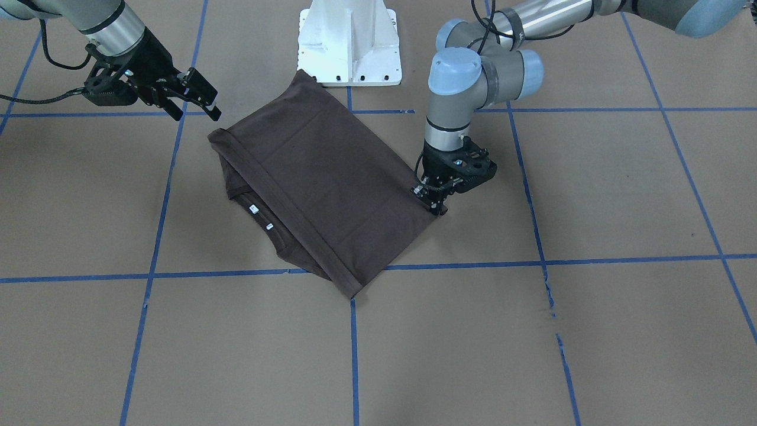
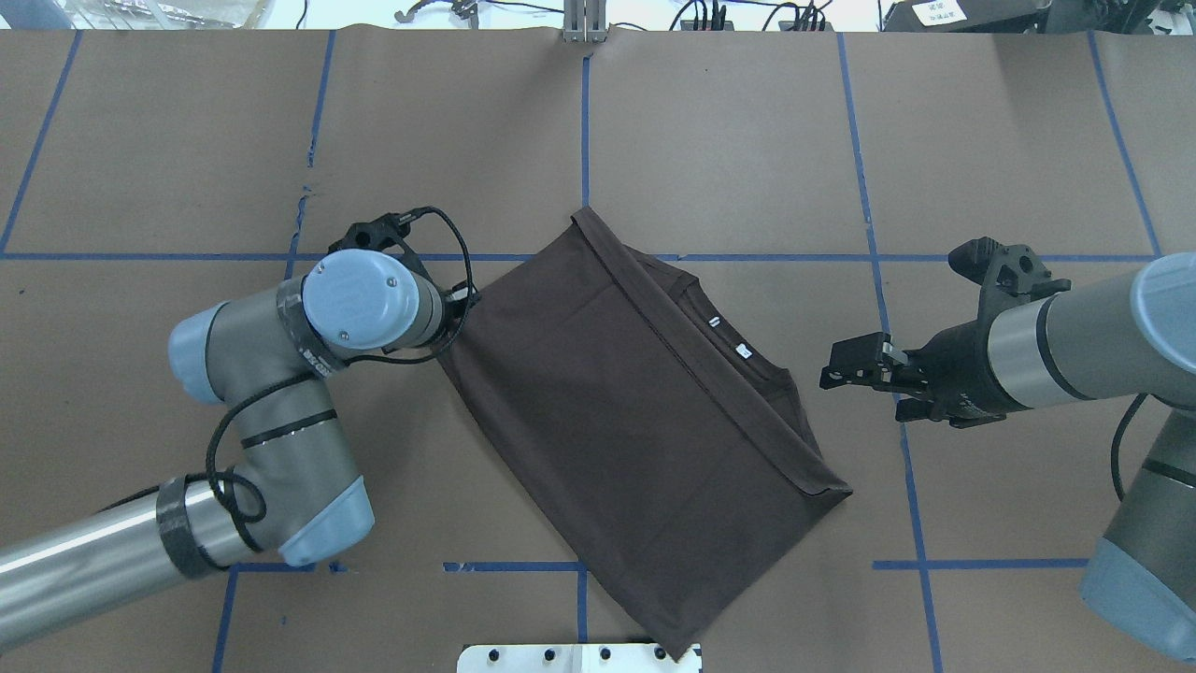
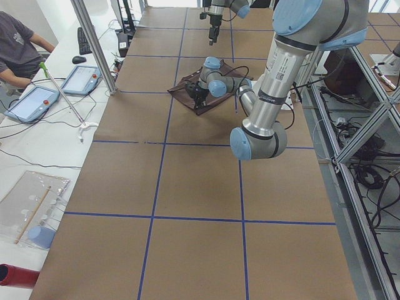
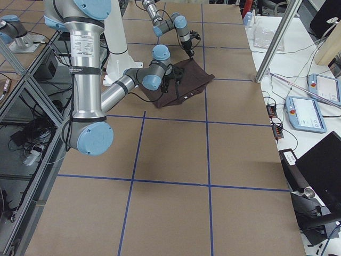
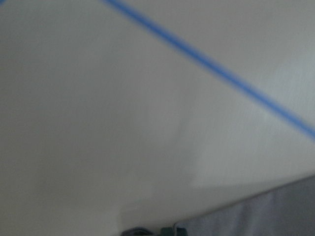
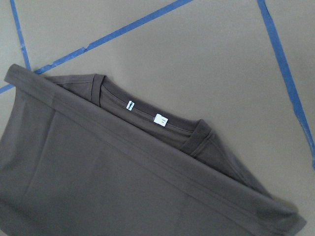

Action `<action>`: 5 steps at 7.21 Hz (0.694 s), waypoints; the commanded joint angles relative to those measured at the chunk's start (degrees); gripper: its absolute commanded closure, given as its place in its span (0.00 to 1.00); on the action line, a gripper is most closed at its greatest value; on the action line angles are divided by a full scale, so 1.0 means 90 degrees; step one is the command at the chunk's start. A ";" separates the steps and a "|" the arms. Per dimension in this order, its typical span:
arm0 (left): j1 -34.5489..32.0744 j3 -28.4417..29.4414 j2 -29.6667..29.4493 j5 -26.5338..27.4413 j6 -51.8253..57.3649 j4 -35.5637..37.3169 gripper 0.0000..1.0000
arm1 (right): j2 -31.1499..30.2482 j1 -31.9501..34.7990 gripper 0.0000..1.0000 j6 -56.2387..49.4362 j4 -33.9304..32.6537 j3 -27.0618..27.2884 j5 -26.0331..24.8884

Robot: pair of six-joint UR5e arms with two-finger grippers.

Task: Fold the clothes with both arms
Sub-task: 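Fold the shirt with the left gripper toward the right gripper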

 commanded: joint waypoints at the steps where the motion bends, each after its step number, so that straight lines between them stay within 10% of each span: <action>1: -0.0740 0.1696 -0.0923 0.0000 0.0763 -0.1172 1.00 | 0.0005 -0.0001 0.00 0.0000 0.0000 -0.0018 -0.0001; 5: -0.1014 0.3842 -0.2081 0.0010 0.1301 -0.3179 1.00 | 0.0015 0.0018 0.00 0.0039 0.0000 0.0031 0.0009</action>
